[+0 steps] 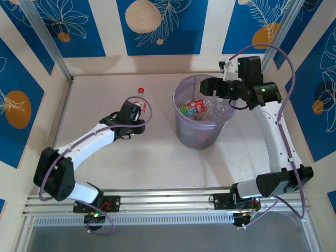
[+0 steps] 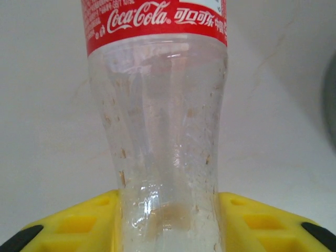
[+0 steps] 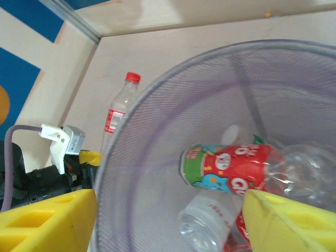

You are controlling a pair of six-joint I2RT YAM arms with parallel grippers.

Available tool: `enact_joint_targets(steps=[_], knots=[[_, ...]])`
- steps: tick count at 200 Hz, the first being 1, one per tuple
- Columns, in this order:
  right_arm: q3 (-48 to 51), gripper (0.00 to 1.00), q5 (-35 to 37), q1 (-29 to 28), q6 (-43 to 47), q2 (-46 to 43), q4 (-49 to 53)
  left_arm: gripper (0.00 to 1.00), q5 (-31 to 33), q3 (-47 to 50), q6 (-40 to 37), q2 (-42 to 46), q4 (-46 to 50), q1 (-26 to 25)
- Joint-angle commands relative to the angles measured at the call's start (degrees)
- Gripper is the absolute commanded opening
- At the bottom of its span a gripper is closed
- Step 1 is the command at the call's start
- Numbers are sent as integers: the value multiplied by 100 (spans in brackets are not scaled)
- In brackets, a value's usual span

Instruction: Put the plastic bottles in the bin

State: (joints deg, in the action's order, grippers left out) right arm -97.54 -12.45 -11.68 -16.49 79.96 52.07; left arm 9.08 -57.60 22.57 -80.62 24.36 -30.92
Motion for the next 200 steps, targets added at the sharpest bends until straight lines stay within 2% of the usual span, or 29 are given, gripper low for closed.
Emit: enact_joint_targets(steps=[1,30,63,86,125,181,200], knots=[[-337,73,-123,-291,-181,51,-158,40,-510,-50,-243,363,-392,5],[-589,74,-138,-880,-427,223,-529,38,-1267,246,-413,920,-1196,1],[-1079,83,-184,-1426,-595,745,-688,36,-2078,864,-558,1566,-2404,-6],[-1615,91,-68,-1653,-556,1238,-545,36,-2384,1120,-614,1854,-2745,-11],[-2462,98,-90,-1867,-471,2078,-225,36,-2455,1442,-593,2205,-3059,-2],[-3413,98,-292,-2099,-371,3160,203,35,-2431,1531,-524,2294,-3259,-4],[-3517,95,-408,-2177,-369,3352,261,35,-2361,1533,-525,2314,-3247,-10]])
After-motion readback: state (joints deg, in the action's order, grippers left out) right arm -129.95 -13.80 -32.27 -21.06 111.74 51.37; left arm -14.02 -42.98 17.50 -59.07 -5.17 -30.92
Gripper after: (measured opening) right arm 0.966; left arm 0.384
